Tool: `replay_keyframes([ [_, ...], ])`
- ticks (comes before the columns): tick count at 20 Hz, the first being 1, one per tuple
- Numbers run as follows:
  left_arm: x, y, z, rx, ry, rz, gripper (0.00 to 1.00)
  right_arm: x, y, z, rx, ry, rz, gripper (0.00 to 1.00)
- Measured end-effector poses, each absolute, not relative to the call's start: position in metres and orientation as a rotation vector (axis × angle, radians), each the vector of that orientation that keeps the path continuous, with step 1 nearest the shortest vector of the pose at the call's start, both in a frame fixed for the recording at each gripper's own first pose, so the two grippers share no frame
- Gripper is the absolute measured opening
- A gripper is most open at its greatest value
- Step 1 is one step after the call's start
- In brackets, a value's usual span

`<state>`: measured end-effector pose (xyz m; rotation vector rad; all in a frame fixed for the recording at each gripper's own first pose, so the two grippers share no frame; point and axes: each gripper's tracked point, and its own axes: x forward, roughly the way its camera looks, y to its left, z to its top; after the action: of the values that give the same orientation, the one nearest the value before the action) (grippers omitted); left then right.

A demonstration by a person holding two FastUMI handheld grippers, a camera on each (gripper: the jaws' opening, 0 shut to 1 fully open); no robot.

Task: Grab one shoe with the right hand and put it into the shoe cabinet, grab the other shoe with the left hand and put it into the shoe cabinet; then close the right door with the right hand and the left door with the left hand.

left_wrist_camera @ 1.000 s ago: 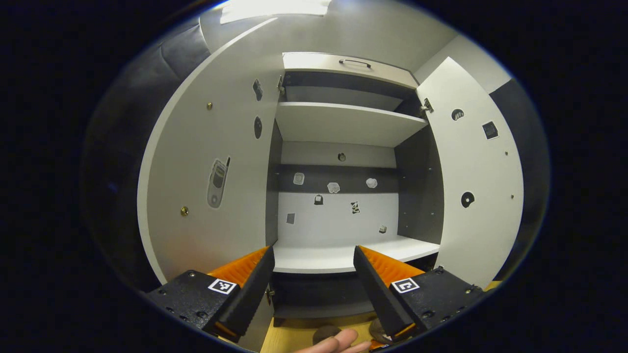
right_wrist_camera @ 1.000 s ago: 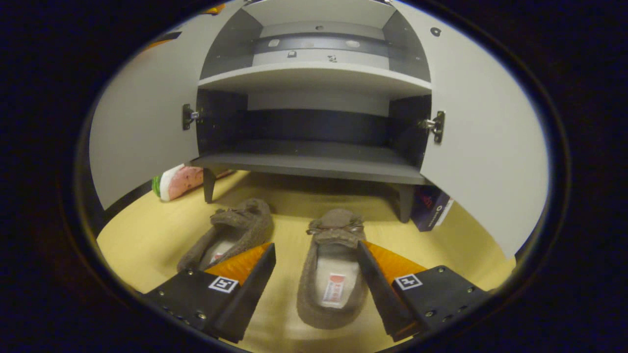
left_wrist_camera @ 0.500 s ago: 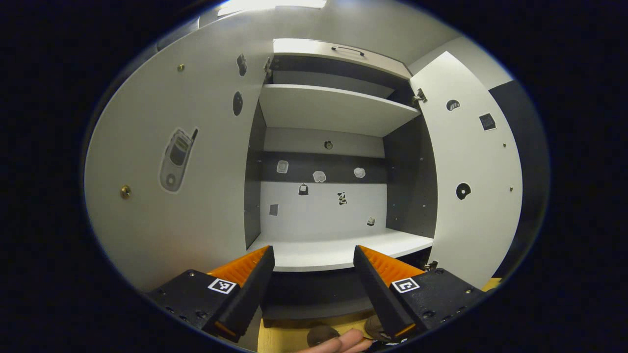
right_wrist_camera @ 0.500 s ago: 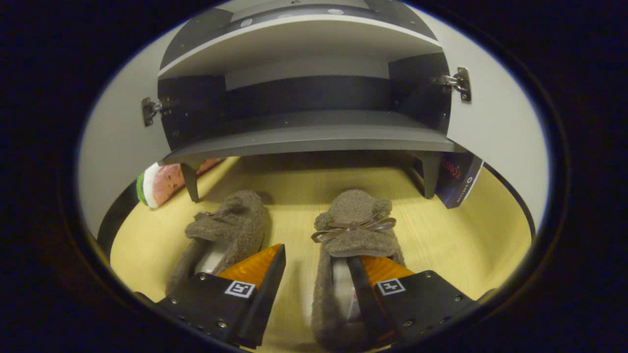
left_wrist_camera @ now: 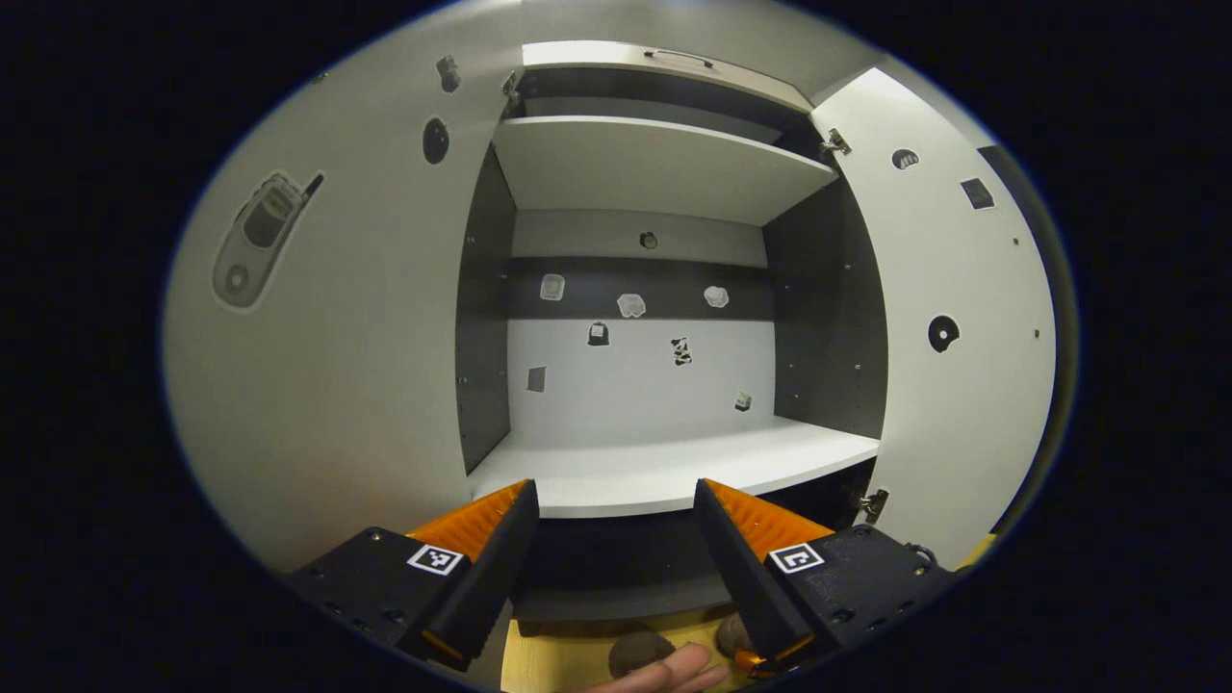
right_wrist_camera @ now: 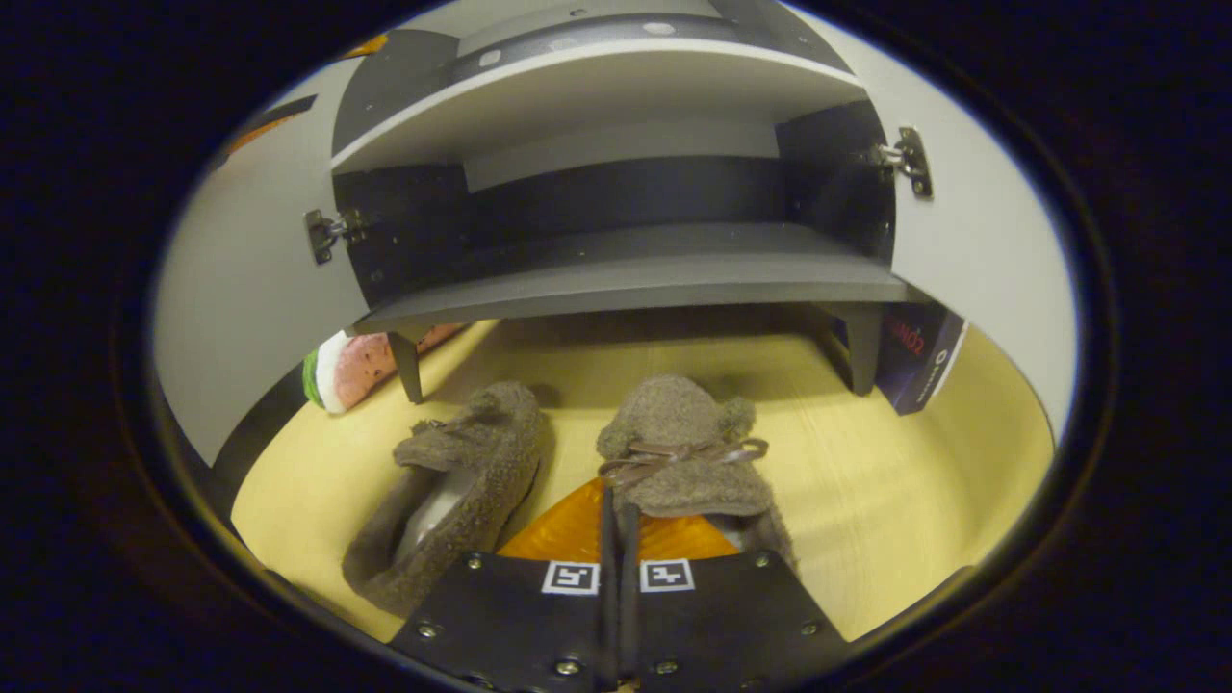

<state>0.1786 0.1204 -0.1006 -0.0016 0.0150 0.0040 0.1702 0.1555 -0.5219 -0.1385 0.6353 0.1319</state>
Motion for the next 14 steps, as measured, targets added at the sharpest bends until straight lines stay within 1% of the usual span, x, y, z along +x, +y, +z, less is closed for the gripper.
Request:
replay_keyframes([
  [5, 0.173, 0.125, -0.093, 0.002, -0.011, 0.025, 0.99, 0.159, 0.155, -0.46, -0.194, 0.548, 0.154, 0.01],
  [8, 0.172, 0.126, -0.091, 0.003, -0.023, 0.029, 0.99, 0.149, 0.165, -0.413, -0.235, 0.504, 0.199, 0.01],
  [11, 0.175, 0.121, -0.096, -0.006, -0.005, 0.011, 0.99, 0.146, 0.173, -0.355, -0.248, 0.447, 0.234, 0.01],
  [14, 0.177, 0.121, -0.098, -0.002, 0.0, 0.012, 0.99, 0.15, 0.178, -0.284, -0.193, 0.373, 0.276, 0.01],
])
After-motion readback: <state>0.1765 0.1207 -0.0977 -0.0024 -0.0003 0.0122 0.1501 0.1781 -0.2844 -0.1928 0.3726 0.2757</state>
